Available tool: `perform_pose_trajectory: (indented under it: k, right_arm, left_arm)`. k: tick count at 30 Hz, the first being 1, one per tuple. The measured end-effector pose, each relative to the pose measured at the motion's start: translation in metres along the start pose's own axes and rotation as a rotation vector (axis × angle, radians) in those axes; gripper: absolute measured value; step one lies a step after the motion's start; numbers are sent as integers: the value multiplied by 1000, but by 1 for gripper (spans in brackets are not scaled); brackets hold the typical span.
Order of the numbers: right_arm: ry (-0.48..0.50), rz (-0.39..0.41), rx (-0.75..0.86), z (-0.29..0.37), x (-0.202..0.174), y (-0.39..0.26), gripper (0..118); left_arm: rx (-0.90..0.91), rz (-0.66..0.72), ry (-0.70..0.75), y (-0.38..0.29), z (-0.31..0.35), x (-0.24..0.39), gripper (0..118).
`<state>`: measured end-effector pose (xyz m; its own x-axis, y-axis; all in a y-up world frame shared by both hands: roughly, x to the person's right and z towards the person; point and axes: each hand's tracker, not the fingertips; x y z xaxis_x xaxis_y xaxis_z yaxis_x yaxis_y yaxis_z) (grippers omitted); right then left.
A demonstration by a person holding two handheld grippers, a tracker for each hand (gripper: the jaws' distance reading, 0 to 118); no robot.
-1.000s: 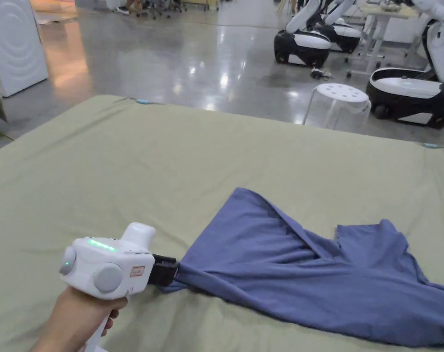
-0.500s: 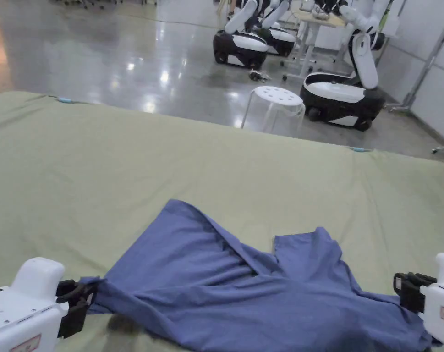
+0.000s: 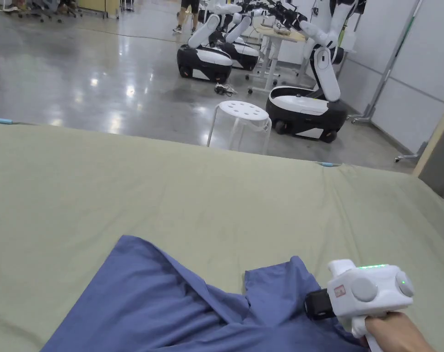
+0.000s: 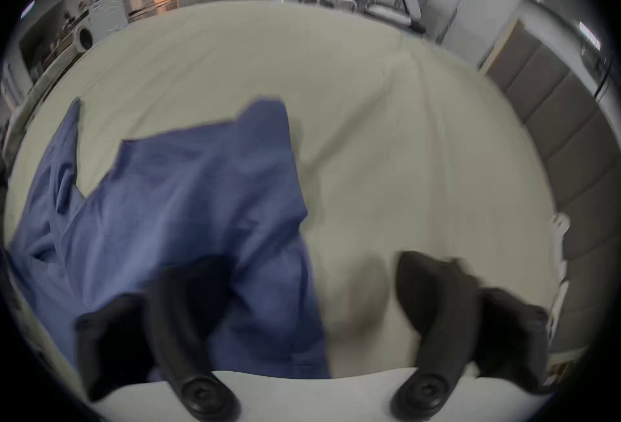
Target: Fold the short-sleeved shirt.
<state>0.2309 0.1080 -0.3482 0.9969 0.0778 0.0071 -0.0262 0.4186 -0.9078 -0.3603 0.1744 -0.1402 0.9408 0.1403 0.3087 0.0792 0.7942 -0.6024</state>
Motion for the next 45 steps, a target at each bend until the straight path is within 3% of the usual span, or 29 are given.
perform_pose_trajectory:
  k: [1,2,3,4,5,6,9,14,21,25,27,34,38,45]
  right_arm:
    - [100,-80,-7,0,5,-5,66]
    - [22,-100,87,14,4,-9,40]
    - [27,-60,88,26,-1,-13,9]
    - [-5,-3,100,33,-7,-16,3]
    - [-48,49,117,42,-12,-19,3]
    - [-49,52,153,54,-13,-21,3]
    - [65,-53,214,93,-6,-14,3]
    - [132,-86,411,208,-4,-4,3]
    - [87,-70,713,378,13,27,3]
    - [4,-112,877,456,23,52,3]
    - [41,-135,933,483,28,70,3]
    - [5,-92,1063,524,19,137,3]
    - [-7,-112,1099,525,20,169,3]
    - [3,-155,1122,489,26,185,3]
  left_arm:
    - [-5,2,6,0,-1,-1,7]
    - [-6,2,11,-2,-2,1,7]
    - [-10,5,8,-1,-2,1,7]
    - [-9,5,9,0,-4,3,7]
    - [-9,3,13,4,-6,4,7]
    - [-6,0,16,6,-7,7,7]
    - [20,0,43,19,-6,12,7]
    - [119,14,49,63,19,19,7]
    - [309,-32,98,194,69,29,7]
    - [402,-39,160,273,90,27,7]
    - [428,-39,185,311,92,26,7]
    - [484,-67,306,406,81,23,7]
    - [529,-85,329,439,72,16,7]
    - [525,-66,326,440,35,7,7]
